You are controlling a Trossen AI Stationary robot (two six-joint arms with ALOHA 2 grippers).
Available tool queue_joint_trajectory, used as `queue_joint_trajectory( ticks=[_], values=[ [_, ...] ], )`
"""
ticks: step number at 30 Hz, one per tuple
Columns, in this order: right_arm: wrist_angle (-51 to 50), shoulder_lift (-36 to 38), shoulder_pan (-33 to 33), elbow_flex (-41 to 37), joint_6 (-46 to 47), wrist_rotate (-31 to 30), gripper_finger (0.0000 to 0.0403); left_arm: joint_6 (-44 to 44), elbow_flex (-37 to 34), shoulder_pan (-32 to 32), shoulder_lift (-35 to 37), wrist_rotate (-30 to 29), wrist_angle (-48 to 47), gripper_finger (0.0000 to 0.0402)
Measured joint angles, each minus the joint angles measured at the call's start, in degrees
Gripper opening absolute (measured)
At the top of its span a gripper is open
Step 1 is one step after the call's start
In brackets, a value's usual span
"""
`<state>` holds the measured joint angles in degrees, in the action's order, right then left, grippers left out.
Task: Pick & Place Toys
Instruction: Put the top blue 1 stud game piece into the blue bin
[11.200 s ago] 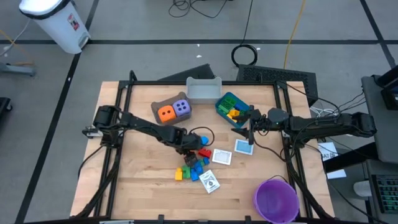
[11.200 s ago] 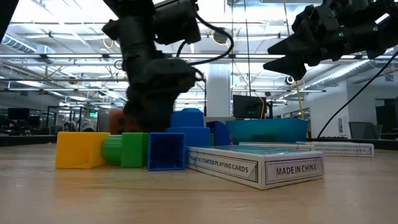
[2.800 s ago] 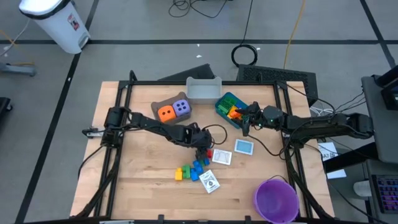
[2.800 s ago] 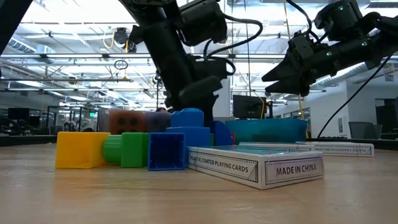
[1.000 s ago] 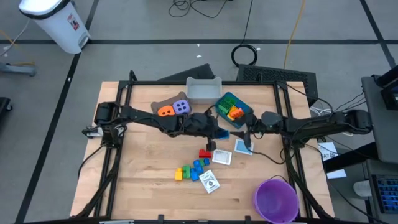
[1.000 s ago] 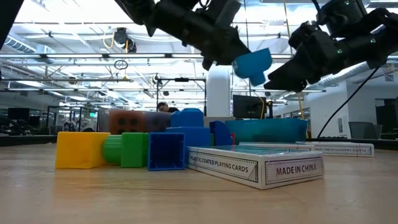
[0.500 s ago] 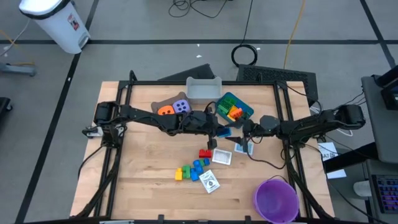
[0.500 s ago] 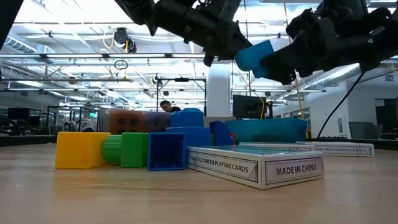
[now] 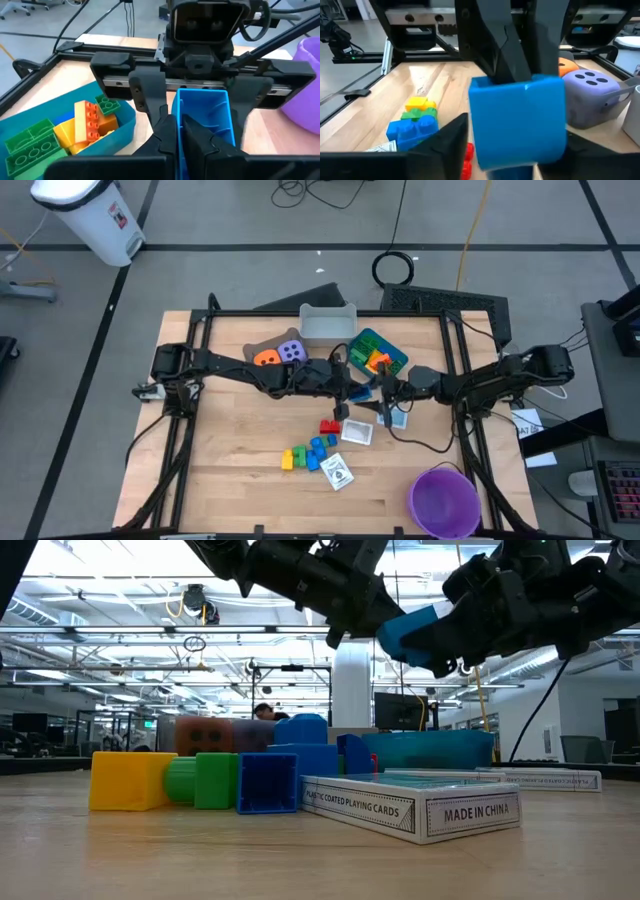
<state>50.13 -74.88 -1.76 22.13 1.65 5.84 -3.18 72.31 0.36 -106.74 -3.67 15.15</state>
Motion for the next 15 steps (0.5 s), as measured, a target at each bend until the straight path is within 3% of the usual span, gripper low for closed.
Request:
queue_joint_trajectory(
  ticks=[4,8,15],
  values=[
    [0.0,0.4,0.0,0.0,-0.9,0.2,0.0128,-0.2,0.0,-0.1,0.0,0.1,0.0,0.0010],
    [-0.1,0.9,0.0,0.0,-0.9,0.2,0.0129,-0.7,0.0,0.0,0.0,0.4,0.8,0.0027],
    [-1.1,1.0,0.0,0.0,-0.7,0.2,0.0129,-4.4,0.6,-0.1,1.2,0.7,-1.1,0.0104]
  ],
)
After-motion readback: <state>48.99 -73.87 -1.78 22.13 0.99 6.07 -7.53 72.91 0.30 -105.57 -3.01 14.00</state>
